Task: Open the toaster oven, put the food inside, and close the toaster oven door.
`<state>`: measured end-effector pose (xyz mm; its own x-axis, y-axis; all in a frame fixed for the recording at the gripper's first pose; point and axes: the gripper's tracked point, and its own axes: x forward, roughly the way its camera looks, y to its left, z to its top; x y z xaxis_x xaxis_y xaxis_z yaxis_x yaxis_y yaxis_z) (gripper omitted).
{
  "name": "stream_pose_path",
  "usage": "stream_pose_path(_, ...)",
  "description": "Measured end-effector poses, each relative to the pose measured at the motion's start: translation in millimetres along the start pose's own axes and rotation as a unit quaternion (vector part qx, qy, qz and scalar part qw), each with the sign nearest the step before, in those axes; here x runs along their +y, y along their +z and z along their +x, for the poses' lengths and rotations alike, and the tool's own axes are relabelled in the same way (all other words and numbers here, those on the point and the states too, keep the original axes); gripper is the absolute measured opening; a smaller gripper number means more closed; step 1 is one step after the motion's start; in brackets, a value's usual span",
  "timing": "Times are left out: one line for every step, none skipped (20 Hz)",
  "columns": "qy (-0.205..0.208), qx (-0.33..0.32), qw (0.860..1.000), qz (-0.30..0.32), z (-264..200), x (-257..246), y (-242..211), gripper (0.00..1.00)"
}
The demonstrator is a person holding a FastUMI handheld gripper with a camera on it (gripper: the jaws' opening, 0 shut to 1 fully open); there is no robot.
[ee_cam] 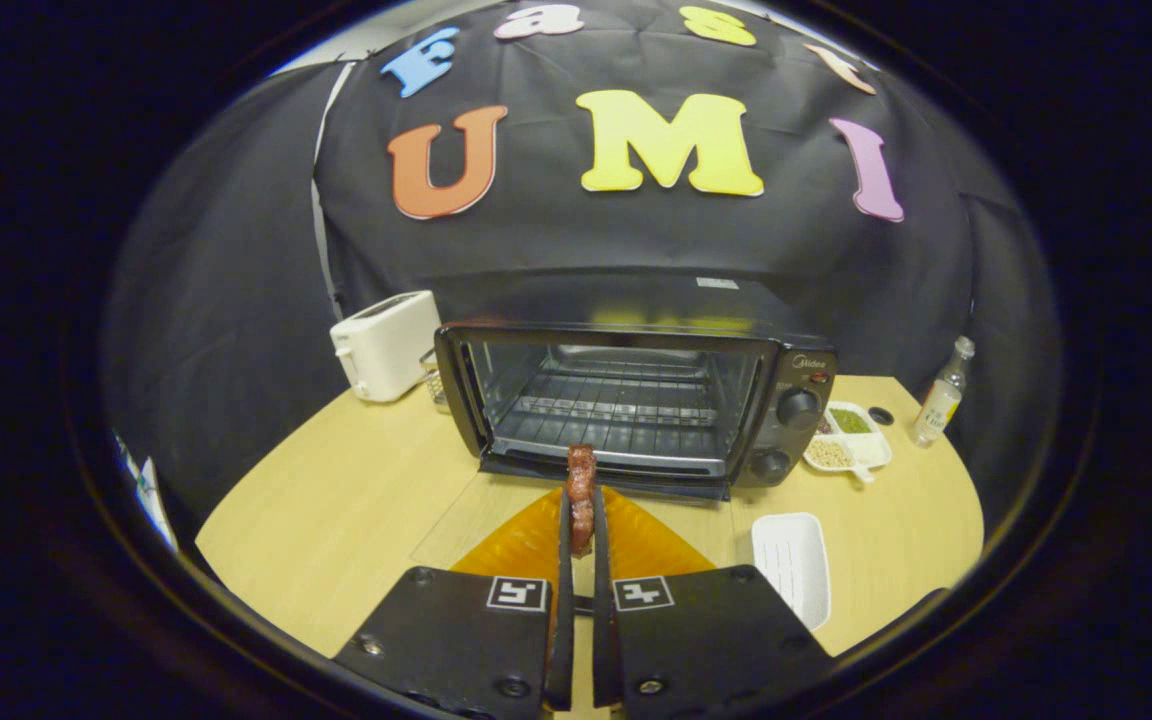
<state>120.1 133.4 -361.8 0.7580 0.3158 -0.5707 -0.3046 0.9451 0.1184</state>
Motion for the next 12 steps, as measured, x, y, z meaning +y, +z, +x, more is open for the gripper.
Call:
stream_pose_path(0.007,-0.016,1.0,0.025,3.9,1.7,4.4,0.11)
stream_pose_path(0.015,-0.028,0.998,0.055,7.1,1.8,7.7,0.11)
stream_pose_path(0.017,-0.038,0.996,0.082,10.7,1.5,9.4,0.11)
stream_pose_path(0.019,-0.046,0.993,0.103,14.9,0.6,10.8,0.11)
stream_pose_path(0.022,-0.056,0.991,0.12,20.0,1.1,12.4,0.11)
stream_pose_path(0.027,-0.066,0.988,0.139,25.4,2.4,14.1,0.11)
stream_pose_path(0.032,-0.076,0.984,0.161,30.4,2.0,15.7,0.11)
stream_pose_path(0.04,-0.086,0.978,0.184,35.5,3.3,18.0,0.11)
stream_pose_path(0.049,-0.096,0.972,0.207,40.2,4.1,21.8,0.11)
stream_pose_path(0.058,-0.107,0.965,0.231,45.2,4.6,25.8,0.11)
stream_pose_path(0.067,-0.117,0.958,0.252,50.7,3.1,31.0,0.11)
stream_pose_path(0.075,-0.127,0.95,0.274,57.1,1.7,35.6,0.11)
